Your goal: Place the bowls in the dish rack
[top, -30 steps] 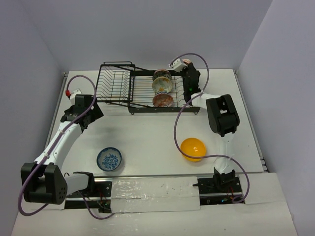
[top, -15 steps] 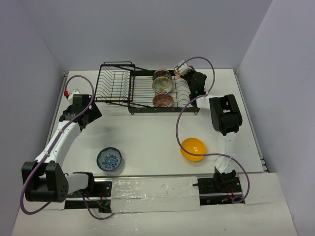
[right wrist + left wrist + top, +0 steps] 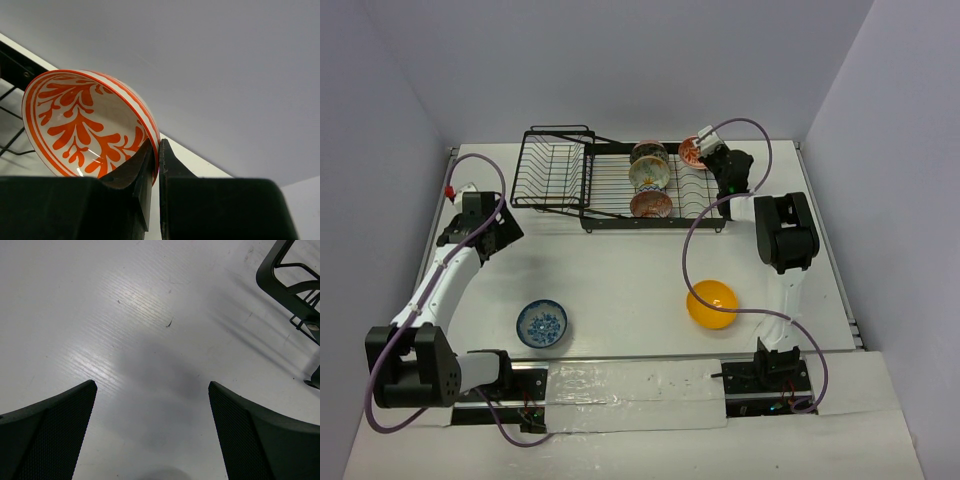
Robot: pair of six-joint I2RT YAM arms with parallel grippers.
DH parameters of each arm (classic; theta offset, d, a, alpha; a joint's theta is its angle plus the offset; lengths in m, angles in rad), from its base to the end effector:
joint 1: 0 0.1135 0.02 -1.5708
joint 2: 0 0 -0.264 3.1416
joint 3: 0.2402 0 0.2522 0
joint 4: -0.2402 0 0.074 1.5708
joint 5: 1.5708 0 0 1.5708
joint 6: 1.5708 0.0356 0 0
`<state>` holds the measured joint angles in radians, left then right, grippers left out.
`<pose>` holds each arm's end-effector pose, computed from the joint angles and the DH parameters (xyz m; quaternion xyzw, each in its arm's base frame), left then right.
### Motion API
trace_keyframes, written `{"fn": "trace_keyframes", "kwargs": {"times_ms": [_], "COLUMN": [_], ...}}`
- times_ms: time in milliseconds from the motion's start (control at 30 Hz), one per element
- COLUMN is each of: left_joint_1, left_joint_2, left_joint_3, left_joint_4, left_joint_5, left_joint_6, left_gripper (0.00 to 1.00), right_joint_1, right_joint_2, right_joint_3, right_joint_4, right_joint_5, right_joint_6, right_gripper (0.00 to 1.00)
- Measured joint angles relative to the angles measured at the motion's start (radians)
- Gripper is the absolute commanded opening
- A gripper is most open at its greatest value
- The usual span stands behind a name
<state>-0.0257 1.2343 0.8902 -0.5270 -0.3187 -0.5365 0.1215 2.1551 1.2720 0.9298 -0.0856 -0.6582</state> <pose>0.2533 0.0046 0.2541 -0.2869 0.8837 0.0493 0.3665 0.4729 0.0608 0.1876 -0.2908 0.6263 -0.1632 0.7047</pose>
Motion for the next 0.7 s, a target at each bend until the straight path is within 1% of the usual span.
{"fn": "trace_keyframes", "kwargs": {"times_ms": [367, 633, 700], "left_joint_1": [0.011, 0.011, 0.011], "left_joint_2": [0.021, 0.032, 0.036], "left_joint_3": [0.0, 0.0, 0.0], "left_joint_4": [0.0, 0.0, 0.0], "left_joint_5": [0.026, 0.034, 0.034], "left_joint_6": [0.001, 0.001, 0.001], "left_gripper": [0.99, 0.99, 0.99], "right_joint_1": [0.0, 0.0, 0.0], "right_joint_2": [0.013, 0.088, 0.105], "right_joint_3": [-0.008, 0.004, 0.005], "right_joint_4": [0.056, 0.103, 0.138], "right_joint_5": [-0.039, -0.034, -0.031], "right_joint_6": [0.031, 0.032, 0.032], "right_gripper": [0.0, 0.0, 0.0]}}
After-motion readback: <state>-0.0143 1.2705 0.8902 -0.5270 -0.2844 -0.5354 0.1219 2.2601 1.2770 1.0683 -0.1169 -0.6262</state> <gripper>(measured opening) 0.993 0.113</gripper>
